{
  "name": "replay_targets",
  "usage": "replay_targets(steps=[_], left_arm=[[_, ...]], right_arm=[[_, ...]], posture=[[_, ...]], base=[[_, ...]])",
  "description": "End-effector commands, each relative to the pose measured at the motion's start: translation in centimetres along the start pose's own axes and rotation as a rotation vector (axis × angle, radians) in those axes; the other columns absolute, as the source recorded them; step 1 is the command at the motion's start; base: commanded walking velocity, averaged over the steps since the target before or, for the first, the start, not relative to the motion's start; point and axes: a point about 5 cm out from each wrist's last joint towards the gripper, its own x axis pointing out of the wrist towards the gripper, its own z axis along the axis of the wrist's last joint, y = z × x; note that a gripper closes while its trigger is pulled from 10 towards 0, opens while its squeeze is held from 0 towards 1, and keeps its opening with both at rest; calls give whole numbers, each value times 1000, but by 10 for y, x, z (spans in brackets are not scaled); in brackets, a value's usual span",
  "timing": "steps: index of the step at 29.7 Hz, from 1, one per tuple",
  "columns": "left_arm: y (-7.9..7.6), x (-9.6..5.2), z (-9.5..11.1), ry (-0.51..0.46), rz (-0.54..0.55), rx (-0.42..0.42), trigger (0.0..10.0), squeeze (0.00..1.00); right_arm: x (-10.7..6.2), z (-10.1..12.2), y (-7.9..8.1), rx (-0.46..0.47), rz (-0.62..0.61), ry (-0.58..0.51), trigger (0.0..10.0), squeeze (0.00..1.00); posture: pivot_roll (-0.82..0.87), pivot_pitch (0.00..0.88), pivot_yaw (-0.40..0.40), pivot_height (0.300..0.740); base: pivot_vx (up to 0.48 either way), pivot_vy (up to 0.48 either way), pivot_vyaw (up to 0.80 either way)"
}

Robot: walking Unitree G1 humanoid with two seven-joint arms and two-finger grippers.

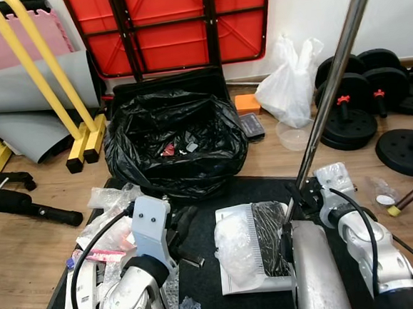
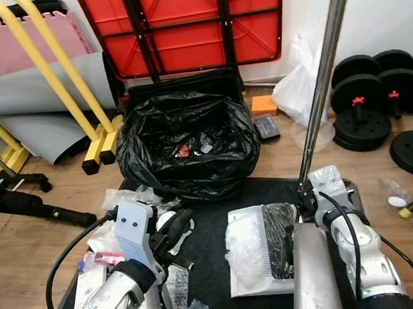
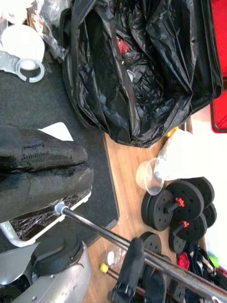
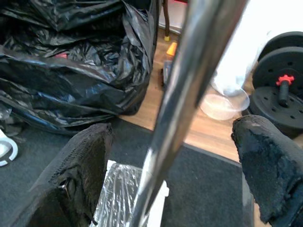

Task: Sweep floor

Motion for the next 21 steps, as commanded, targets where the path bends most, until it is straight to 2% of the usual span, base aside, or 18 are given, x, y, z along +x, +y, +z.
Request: replay_targets(steps=[1,5,6,7,21], left_arm=[[-10,-2,-3,11,-219,3,10000,0],[-10,-3,-3,12,-219,7,10000,0],[-11,-3,-3,12,-219,7,10000,0],[-11,-3,-3,12,-220,7,10000,0],[-12,-3,-3,11,-220,7,10000,0]], right_arm=[[0,-3,3,3,5,5,10000,0],[7,2,5,19,-9,-35,10000,0],[9,4,5,21,-21,-53,7255,0],[10,4,4,20,-34,-64,0,0],[14,6,1,17,-73,-102,0,0]], posture=[[-30,48,21,385],[-21,49,19,385],[-20,49,18,385],[-20,51,18,385],[-16,48,15,385]], base=[[0,0,0],[0,0,0],[0,0,0],[0,0,0],[0,0,0]])
